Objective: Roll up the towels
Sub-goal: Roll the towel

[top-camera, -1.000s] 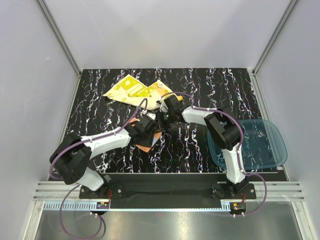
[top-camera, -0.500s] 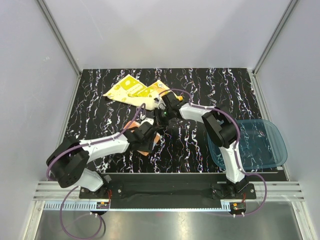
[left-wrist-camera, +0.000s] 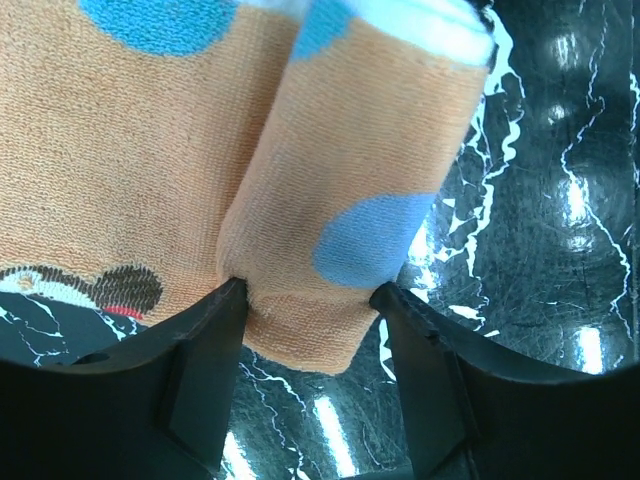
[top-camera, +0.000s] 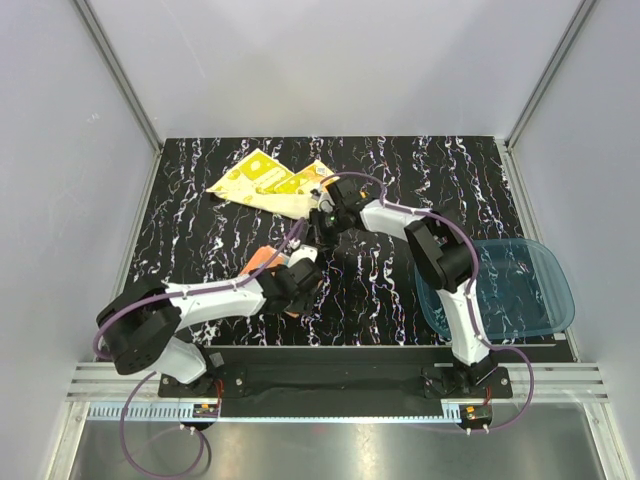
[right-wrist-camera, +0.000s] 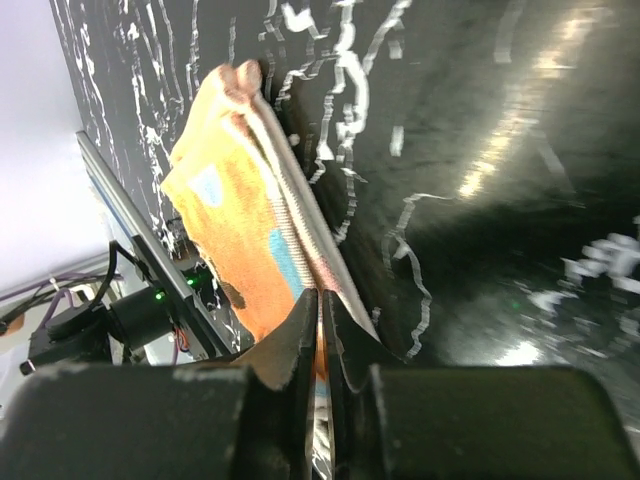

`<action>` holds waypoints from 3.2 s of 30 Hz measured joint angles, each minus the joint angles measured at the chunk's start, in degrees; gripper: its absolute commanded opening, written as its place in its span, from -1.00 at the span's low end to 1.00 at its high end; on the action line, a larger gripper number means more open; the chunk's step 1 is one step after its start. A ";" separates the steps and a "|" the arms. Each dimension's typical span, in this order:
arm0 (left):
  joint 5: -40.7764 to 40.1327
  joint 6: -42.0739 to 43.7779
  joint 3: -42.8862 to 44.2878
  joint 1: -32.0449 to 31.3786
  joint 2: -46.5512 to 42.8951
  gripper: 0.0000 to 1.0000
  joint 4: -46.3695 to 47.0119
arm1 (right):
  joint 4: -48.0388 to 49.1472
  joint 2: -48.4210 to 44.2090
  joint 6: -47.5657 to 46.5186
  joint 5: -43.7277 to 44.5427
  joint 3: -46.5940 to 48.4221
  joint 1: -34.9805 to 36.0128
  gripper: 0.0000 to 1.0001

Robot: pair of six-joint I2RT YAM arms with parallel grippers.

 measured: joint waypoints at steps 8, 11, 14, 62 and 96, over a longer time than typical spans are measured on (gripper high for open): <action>-4.39 -0.35 2.05 -4.76 3.10 0.33 -1.97 | -2.82 -2.29 -0.96 -0.35 -1.42 -4.81 -0.71; -4.66 -0.70 2.93 -5.22 3.93 0.34 -2.84 | -3.45 -5.20 -1.29 -0.31 -3.26 -5.81 -0.70; -5.09 -1.46 3.48 -5.81 4.44 0.29 -3.43 | -3.43 -8.48 -1.46 -0.33 -5.40 -5.88 -0.70; 58.12 -14.12 -10.73 25.14 3.39 -0.52 23.17 | 3.74 -38.62 4.72 -3.41 -41.55 -5.11 0.12; 69.24 -16.57 -13.55 34.49 7.93 -0.30 28.81 | 32.79 -13.57 12.31 -4.81 -36.79 2.27 -0.31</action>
